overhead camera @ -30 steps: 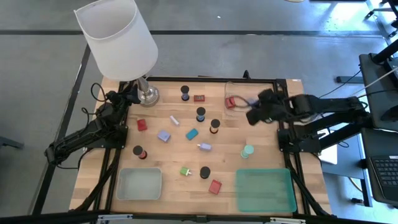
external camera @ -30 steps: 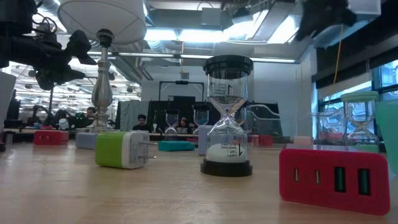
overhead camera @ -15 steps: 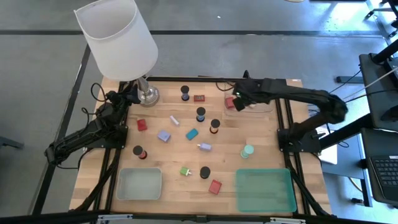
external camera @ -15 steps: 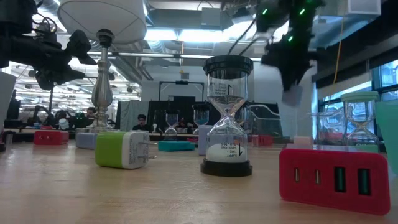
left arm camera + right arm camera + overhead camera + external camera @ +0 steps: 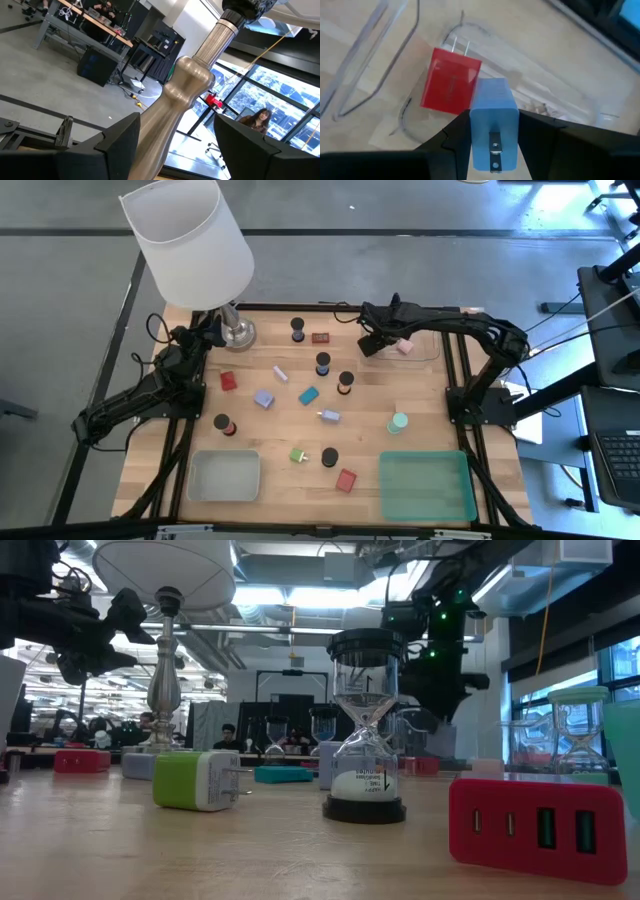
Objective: Pick & Place Office items
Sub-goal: Put the right blue charger adapter into the transparent bin
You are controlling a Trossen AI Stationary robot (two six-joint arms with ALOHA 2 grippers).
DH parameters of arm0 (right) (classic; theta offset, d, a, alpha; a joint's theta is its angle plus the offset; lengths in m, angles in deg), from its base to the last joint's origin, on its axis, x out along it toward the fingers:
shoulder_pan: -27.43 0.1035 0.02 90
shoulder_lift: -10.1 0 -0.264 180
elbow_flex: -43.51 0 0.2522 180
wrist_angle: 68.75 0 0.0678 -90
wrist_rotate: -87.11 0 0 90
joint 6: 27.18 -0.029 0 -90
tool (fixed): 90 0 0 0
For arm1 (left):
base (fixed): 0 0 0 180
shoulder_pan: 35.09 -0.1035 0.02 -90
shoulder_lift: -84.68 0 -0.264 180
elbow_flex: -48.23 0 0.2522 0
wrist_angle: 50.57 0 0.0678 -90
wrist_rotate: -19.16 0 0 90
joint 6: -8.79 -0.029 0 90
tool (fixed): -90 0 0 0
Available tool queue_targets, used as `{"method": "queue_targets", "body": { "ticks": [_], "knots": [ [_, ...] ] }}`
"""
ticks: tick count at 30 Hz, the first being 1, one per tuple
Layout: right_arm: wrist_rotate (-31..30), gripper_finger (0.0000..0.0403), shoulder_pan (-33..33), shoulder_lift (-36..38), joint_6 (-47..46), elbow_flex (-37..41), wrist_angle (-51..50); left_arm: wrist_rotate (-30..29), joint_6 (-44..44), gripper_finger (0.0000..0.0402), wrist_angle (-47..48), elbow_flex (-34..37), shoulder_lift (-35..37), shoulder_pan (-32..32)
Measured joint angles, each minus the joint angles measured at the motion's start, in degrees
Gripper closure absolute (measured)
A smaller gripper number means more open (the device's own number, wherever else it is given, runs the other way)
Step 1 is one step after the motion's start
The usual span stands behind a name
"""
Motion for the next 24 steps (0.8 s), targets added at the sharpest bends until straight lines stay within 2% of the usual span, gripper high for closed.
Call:
{"method": "queue_targets", "body": {
  "ticks": [7,15,24],
  "knots": [
    [-3.0,0.027,-0.2,-0.7,-2.9,0.0,0.5,0.0,0.0,0.0151,0.0,0.0,0.0,0.0],
    [-3.5,0.0269,-0.7,-1.5,-4.2,0.0,2.6,0.0,0.0,0.0151,0.0,0.0,0.0,0.0],
    [-5.4,0.0239,-1.8,-1.5,-1.1,0.0,3.5,0.1,0.0,0.0151,0.0,0.0,0.0,0.0]
  ]
}}
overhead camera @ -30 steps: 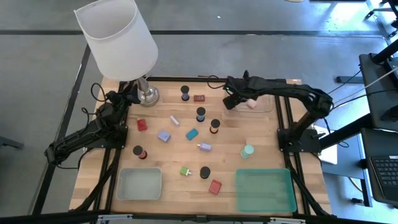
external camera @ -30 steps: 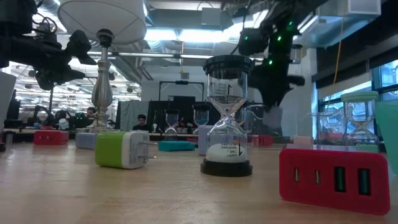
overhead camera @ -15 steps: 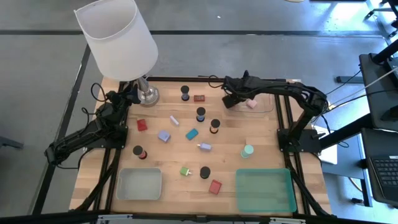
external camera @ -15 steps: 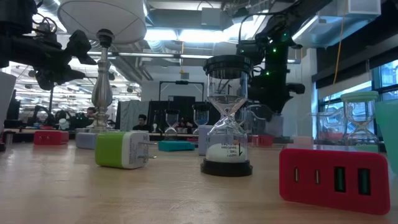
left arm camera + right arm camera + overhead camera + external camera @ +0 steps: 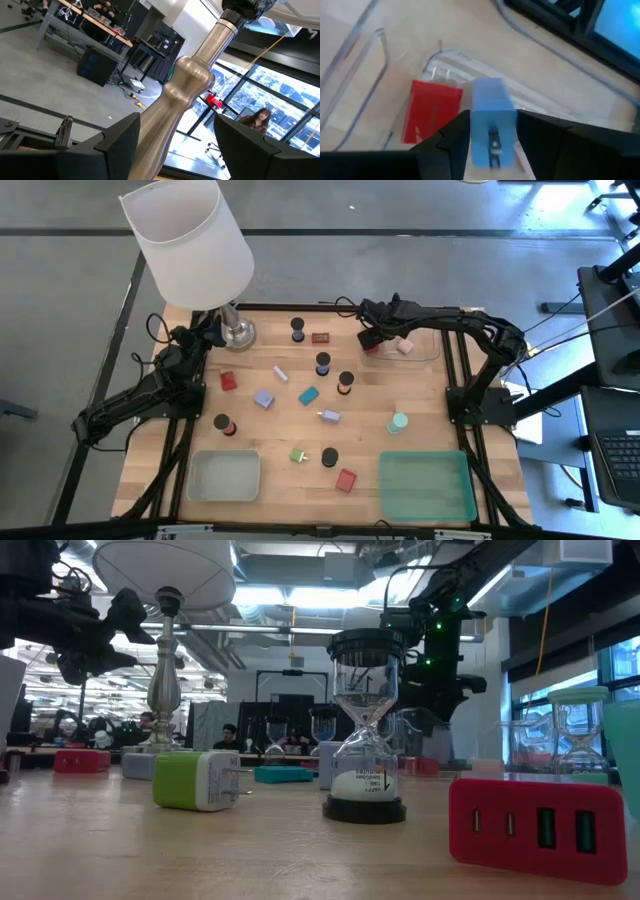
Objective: Pick & Place Office items
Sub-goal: Put the right blue charger adapter into the transparent bin, then put the light green hourglass into the green bin
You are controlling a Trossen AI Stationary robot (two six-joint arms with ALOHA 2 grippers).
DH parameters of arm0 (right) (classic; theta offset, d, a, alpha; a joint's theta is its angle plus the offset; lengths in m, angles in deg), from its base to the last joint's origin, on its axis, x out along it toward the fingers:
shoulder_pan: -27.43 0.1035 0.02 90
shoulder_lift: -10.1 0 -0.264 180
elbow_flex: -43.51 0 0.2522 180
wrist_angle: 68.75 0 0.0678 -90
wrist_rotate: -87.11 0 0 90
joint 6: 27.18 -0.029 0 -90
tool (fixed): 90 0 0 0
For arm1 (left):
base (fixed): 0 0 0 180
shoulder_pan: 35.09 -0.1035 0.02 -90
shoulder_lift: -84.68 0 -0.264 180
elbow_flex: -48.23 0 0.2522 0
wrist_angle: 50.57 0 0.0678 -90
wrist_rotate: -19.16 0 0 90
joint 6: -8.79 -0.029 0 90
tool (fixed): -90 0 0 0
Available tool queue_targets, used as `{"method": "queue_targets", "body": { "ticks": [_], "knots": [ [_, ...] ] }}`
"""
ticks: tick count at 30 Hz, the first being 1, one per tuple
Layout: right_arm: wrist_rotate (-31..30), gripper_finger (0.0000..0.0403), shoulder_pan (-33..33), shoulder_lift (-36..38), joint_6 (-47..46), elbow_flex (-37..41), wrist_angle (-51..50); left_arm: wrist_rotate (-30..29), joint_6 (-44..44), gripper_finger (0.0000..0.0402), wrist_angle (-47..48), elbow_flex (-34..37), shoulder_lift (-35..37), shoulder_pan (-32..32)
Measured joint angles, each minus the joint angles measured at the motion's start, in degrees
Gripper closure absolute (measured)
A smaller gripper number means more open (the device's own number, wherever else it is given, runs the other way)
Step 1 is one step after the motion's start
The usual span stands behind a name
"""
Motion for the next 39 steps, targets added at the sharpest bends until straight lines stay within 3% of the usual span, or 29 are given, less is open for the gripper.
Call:
{"method": "queue_targets", "body": {
  "ticks": [15,24,33,39],
  "knots": [
    [-0.9,0.015,-0.2,3.8,4.6,0.0,-2.2,0.0,0.0,0.0151,0.0,0.0,0.0,0.0],
    [16.3,0.0146,1.4,15.2,8.6,0.0,-10.0,0.0,0.0,0.0151,0.0,0.0,0.0,0.0],
    [19.3,0.0156,15.6,23.6,14.6,0.0,-19.5,-0.1,0.0,0.0151,0.0,0.0,0.0,0.0],
    [23.9,0.0149,25.1,24.3,7.6,0.0,-19.7,-0.1,0.0,0.0151,0.0,0.0,0.0,0.0]
  ]
}}
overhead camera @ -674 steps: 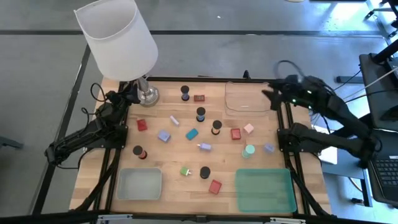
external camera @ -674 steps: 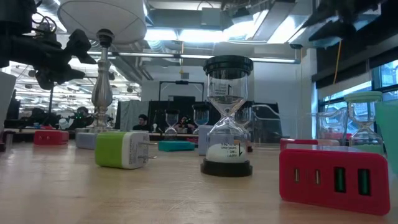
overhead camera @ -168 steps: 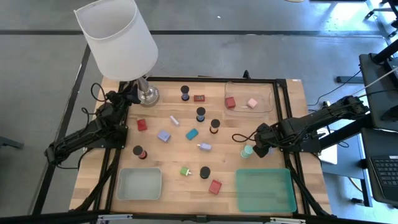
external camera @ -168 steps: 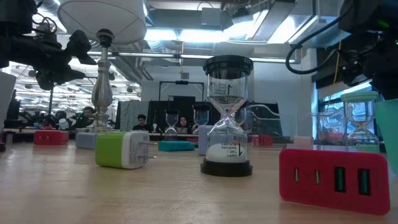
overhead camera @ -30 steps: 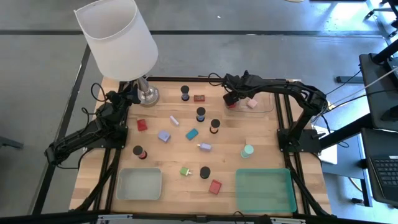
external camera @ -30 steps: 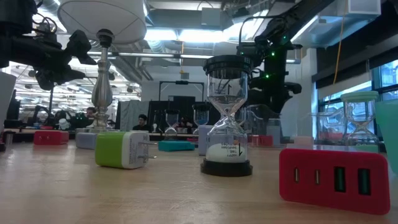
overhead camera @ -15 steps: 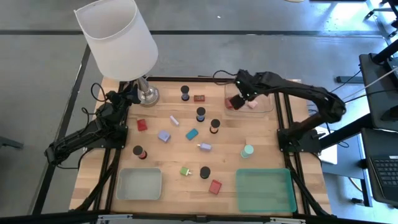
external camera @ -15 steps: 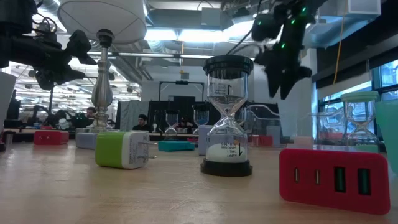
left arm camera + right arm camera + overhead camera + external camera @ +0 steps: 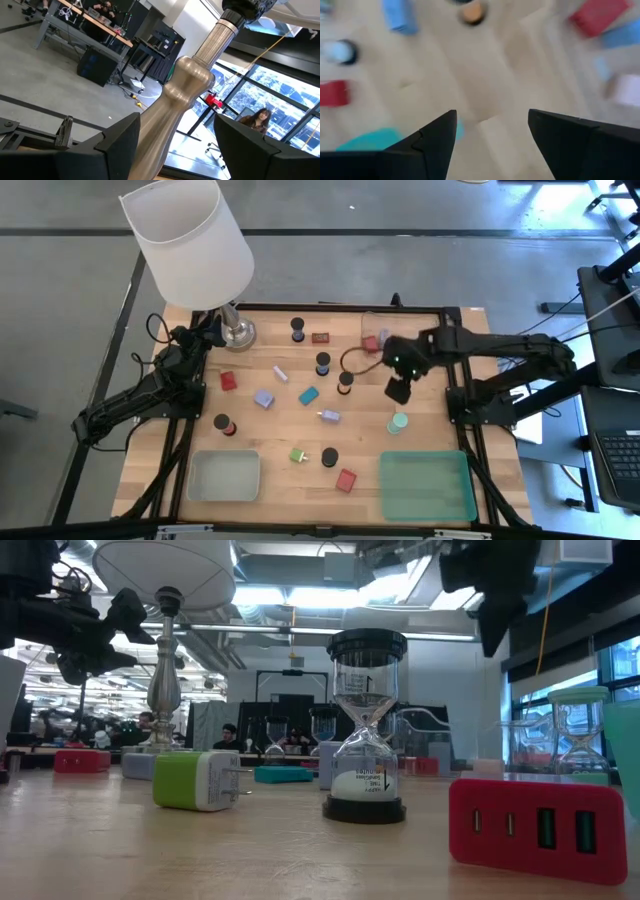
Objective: Pick & Place Office items
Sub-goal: Put the light green hourglass into the green bin
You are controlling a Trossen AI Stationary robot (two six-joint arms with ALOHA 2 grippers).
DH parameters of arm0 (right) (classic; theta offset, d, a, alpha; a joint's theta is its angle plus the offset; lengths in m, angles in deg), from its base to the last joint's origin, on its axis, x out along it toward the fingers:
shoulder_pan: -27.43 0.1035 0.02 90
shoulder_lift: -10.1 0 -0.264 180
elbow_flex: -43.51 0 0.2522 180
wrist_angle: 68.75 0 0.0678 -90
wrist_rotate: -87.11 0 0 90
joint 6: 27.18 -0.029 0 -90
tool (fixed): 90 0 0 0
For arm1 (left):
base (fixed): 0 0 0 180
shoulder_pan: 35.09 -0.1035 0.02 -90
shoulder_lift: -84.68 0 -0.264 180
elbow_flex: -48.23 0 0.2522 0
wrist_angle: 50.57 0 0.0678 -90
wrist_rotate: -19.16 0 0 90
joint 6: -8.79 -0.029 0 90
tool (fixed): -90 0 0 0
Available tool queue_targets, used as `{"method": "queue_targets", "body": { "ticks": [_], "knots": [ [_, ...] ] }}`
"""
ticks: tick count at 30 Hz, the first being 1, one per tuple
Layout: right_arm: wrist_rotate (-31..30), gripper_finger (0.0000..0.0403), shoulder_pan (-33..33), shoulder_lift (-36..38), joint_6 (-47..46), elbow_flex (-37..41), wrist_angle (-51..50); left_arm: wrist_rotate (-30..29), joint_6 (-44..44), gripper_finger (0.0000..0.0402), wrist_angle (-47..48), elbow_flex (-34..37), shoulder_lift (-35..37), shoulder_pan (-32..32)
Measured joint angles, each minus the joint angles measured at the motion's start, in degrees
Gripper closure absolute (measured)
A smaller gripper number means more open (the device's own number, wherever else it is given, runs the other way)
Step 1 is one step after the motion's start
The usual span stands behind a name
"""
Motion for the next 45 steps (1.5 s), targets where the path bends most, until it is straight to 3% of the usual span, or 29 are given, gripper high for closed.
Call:
{"method": "queue_targets", "body": {
  "ticks": [4,12,17,27,38,45],
  "knots": [
    [2.3,0.0124,3.2,-0.8,-8.8,0.0,0.1,0.0,0.0,0.0151,0.0,0.0,0.0,0.0],
    [0.8,0.0053,4.0,-3.2,-31.6,0.0,-0.6,0.0,0.0,0.0151,0.0,0.0,0.0,0.0],
    [1.0,0.0039,5.5,-5.9,-38.3,0.0,-0.8,0.0,0.0,0.0151,0.0,0.0,0.0,0.0],
    [4.6,0.0041,8.6,-12.8,-39.2,0.6,-1.8,0.0,0.0,0.0151,0.0,0.0,0.0,0.0],
    [10.2,0.0041,11.8,-13.6,-39.4,9.3,3.1,0.0,0.0,0.0151,0.0,0.0,0.0,0.0],
    [10.2,0.0043,13.8,-13.6,-39.8,10.7,4.7,0.0,0.0,0.0151,0.0,0.0,0.0,0.0]
  ]
}}
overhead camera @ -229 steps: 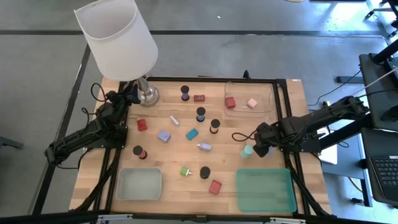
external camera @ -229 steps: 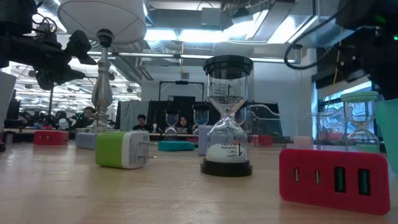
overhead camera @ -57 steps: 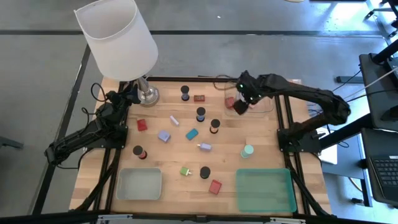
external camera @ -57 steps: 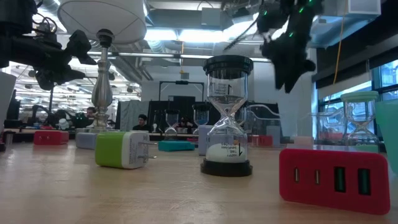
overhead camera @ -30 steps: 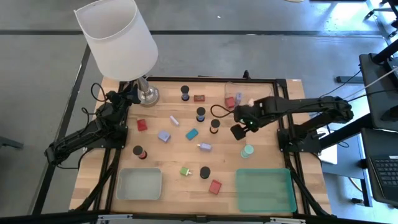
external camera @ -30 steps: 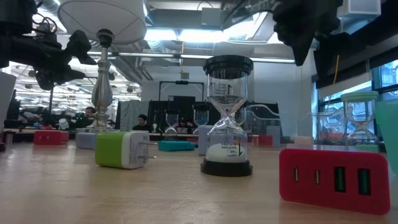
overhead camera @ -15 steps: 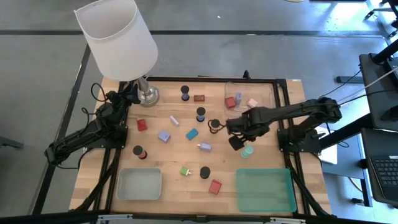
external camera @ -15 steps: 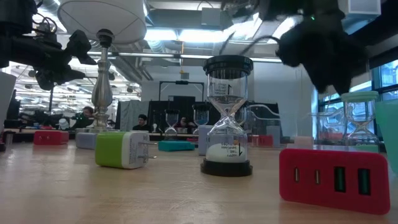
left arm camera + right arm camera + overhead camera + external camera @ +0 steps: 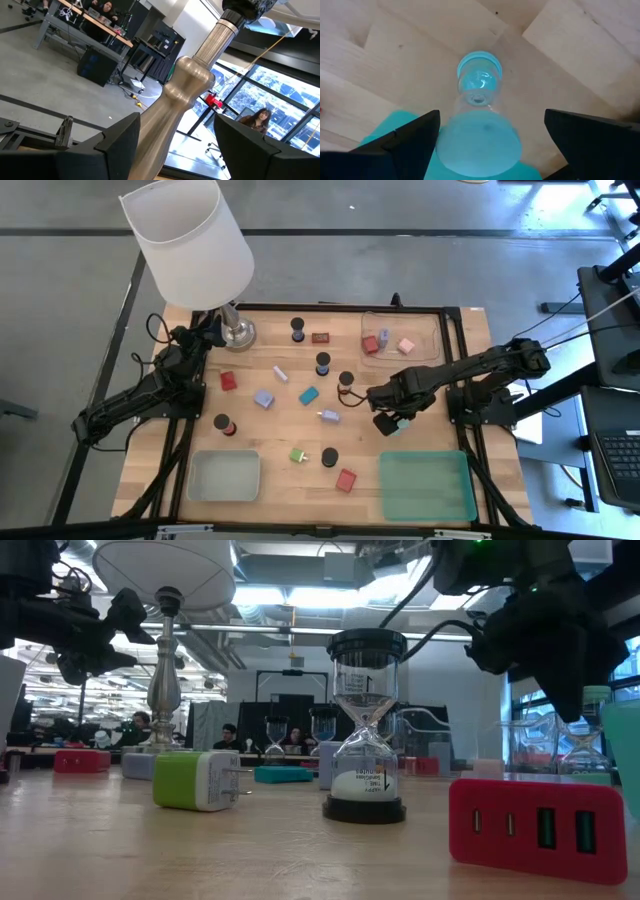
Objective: Pick & Place Office items
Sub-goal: Put the light green hourglass into the green bin
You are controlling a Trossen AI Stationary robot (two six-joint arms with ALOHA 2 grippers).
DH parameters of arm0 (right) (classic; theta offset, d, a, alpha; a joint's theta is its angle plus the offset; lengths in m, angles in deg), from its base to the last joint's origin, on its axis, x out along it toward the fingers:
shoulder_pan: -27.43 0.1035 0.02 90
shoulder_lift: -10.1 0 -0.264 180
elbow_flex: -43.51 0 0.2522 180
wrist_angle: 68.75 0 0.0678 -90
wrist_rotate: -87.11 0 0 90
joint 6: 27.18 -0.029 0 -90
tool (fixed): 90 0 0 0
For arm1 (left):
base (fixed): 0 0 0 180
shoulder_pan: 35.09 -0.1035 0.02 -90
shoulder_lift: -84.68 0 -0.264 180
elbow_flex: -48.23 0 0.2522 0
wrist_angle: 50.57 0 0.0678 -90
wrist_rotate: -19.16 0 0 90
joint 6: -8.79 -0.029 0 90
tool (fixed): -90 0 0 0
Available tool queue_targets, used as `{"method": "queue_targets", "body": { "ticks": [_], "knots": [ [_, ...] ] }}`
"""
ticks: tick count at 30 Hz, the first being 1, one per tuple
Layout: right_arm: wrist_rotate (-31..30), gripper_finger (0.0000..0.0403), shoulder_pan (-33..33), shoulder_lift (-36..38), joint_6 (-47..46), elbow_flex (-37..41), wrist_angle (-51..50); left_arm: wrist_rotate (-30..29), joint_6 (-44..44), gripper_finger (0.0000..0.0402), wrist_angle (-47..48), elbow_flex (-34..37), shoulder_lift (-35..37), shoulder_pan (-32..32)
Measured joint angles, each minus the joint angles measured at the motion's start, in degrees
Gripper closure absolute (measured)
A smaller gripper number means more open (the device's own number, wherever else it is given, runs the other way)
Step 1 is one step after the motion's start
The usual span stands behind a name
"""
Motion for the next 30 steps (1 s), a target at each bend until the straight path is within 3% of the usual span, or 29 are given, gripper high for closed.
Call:
{"method": "queue_targets", "body": {
  "ticks": [6,17,23,30],
  "knots": [
    [0.0,0.0079,0.5,0.0,-0.2,0.0,0.0,0.0,0.0,0.0151,0.0,0.0,0.0,0.0],
    [-0.1,0.0203,0.5,0.0,0.5,0.0,0.0,0.0,0.0,0.0151,0.0,0.0,0.0,0.0],
    [0.0,0.0205,0.4,3.2,0.4,0.1,0.0,0.0,0.0,0.0151,0.0,0.0,0.0,0.0],
    [-2.0,0.0197,0.5,13.5,-6.3,0.0,-0.6,0.1,0.0,0.0151,0.0,0.0,0.0,0.0]
  ]
}}
